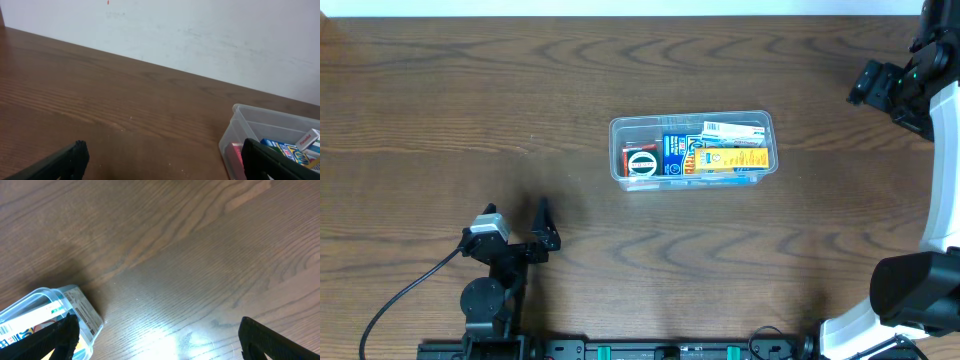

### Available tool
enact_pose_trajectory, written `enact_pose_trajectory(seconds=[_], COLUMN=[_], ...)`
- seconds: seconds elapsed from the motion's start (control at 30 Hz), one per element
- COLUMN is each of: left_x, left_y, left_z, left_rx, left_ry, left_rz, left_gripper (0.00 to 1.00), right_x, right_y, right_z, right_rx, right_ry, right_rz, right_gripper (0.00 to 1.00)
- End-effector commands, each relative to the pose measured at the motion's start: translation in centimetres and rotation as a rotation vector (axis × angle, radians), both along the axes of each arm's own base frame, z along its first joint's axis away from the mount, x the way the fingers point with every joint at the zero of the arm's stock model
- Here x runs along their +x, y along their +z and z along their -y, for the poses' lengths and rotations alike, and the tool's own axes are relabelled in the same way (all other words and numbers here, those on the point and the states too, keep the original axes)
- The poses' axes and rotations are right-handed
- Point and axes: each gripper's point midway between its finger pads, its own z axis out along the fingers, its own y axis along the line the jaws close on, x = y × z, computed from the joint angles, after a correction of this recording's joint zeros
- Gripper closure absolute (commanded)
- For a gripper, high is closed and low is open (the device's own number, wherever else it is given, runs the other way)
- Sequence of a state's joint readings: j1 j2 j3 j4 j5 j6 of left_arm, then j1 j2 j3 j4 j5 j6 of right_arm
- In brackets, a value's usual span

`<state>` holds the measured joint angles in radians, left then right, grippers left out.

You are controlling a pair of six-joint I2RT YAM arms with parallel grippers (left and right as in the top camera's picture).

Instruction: Pack container

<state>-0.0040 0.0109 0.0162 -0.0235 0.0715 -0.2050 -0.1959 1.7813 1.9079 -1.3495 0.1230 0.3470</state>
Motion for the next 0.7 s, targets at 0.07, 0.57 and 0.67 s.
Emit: enact_pose_trajectory(seconds=[0.07,0.57,0.67], left_x=[-0.12,-0.12,-0.12], left_y=[-1.46,-1.45,-1.46], left_z=[0.28,0.28,0.28], left_rx=[0.013,0.013,0.013], left_ry=[-0.017,-0.017,-0.017], left_rz=[-0.047,-0.046,-0.047], left_gripper=[0.02,0.02,0.02], right_x=[-0.04,-0.03,-0.07], right_y=[-0.14,-0.16,0.03], right_z=[0.34,0.32,0.25], right_rx=[-0.001,-0.001,-0.002], right_ry=[-0.005,-0.005,-0.003], right_rz=[-0.005,-0.006,0.000], right_gripper=[0.01,0.02,0.01])
